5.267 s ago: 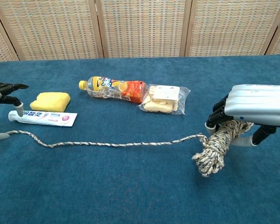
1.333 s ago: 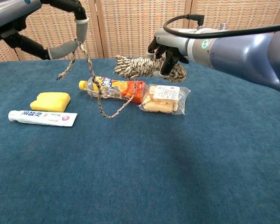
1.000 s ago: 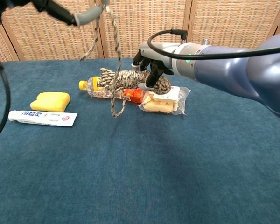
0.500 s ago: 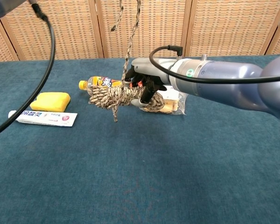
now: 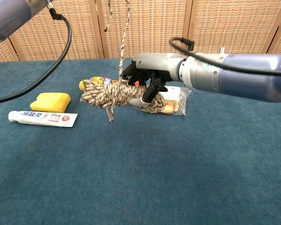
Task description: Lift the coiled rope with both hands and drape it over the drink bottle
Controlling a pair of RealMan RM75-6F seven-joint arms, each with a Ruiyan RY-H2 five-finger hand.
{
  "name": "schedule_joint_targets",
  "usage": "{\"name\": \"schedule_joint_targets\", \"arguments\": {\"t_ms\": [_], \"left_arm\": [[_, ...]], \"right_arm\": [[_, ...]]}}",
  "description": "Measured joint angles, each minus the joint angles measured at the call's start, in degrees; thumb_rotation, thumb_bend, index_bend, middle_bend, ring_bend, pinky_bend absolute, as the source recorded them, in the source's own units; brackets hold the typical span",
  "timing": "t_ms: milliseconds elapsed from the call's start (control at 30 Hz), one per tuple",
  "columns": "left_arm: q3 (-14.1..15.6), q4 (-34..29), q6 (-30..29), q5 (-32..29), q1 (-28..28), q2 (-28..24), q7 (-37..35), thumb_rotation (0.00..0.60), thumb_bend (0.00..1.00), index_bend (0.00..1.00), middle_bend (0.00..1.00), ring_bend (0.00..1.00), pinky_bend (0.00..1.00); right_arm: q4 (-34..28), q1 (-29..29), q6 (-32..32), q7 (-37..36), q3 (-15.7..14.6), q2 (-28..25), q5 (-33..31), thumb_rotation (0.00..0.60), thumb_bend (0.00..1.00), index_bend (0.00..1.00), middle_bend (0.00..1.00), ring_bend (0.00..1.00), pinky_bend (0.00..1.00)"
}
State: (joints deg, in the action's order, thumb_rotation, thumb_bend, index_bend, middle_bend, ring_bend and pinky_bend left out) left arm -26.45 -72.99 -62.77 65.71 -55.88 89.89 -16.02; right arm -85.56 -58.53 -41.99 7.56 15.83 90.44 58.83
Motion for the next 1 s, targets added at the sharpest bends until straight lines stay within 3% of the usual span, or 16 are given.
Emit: {"name": "schedule_joint_targets", "arguments": {"t_ms": [200,433,700,1000], "left_arm": [[0.67,8.69,1.7,-0.26,0.67,1.69,-4.6,0.6,0.56,0.84,0.0,0.0,0.0],[3.9,18.56,2.14,2.4,3.01,4.19,-12.05,0.6,0.56,0.84,0.0,0.0,0.0],[8.61,30.1,1.9,6.88,5.75,7.49,-18.99,0.6,0.56,0.84,0.0,0.0,0.0],[15.03,38.51,-0.29,13.21,9.09,9.74,-23.26,0.6,0.56,0.84,0.0,0.0,0.0]], "right_arm": [[-2.02,1.78,0.51,-9.8,2.65,-2.63,2.86,0.6,0.83,0.68,0.74,0.6,0.82],[-4.83,3.58,0.38,-17.41,6.82,-7.02,2.44,0.6,0.83,0.68,0.75,0.6,0.82],[-6.87,4.36,-0.17,-19.45,9.21,-10.54,-2.04,0.6,0.83,0.68,0.75,0.6,0.82],[-7.61,4.65,-0.77,-20.74,11.23,-12.87,-8.98,0.6,0.83,0.68,0.75,0.6,0.82]]}}
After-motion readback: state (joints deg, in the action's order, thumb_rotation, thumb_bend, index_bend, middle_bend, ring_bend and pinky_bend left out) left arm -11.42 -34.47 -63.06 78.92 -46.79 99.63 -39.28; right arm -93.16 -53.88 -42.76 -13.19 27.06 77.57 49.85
